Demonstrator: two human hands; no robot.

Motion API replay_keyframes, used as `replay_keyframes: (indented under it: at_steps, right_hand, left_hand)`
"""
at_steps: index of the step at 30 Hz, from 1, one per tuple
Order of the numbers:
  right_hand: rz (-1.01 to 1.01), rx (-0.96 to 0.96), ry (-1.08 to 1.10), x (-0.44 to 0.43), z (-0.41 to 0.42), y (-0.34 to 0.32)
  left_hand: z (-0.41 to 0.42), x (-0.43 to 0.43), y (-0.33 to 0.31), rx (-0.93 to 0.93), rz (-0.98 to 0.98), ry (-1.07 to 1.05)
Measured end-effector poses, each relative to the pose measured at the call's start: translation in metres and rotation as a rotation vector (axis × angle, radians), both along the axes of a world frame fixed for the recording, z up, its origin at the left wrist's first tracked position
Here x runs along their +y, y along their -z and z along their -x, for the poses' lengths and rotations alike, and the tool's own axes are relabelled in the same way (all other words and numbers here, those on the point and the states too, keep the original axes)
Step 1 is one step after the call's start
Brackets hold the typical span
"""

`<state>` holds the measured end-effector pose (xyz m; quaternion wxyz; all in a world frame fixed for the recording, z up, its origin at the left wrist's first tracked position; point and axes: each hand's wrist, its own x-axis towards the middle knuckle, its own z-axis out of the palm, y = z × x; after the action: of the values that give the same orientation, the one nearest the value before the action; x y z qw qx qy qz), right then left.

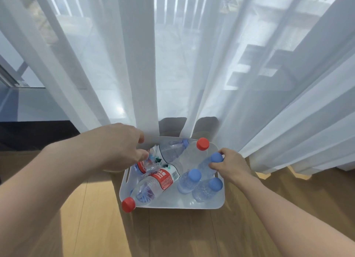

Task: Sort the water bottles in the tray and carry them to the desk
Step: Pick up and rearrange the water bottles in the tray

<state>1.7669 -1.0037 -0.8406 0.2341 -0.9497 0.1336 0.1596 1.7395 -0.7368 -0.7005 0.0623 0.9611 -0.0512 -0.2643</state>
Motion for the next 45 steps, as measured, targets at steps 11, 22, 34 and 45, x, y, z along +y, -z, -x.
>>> replay_keyframes:
  at_steps: [11,22,34,45]
  right_hand:
    - [-0.769,-0.43,0.346,-0.022,-0.021,-0.12]
    - [-0.296,-0.36,-0.003,-0.011,-0.027,-0.097]
    - [-0.253,-0.286,-0.002,-0.001,-0.035,-0.045]
    - [-0.25,0.015,0.067,-0.008,-0.023,-0.002]
  left_hand:
    - [-0.011,-0.017,0.001,-0.038,0.039,0.031]
    - [-0.002,-0.005,-0.006,-0.042,0.015,0.006]
    - [0.004,0.003,-0.004,-0.071,0.004,-0.016]
    - [0.01,0.008,-0.002,-0.099,0.029,-0.05]
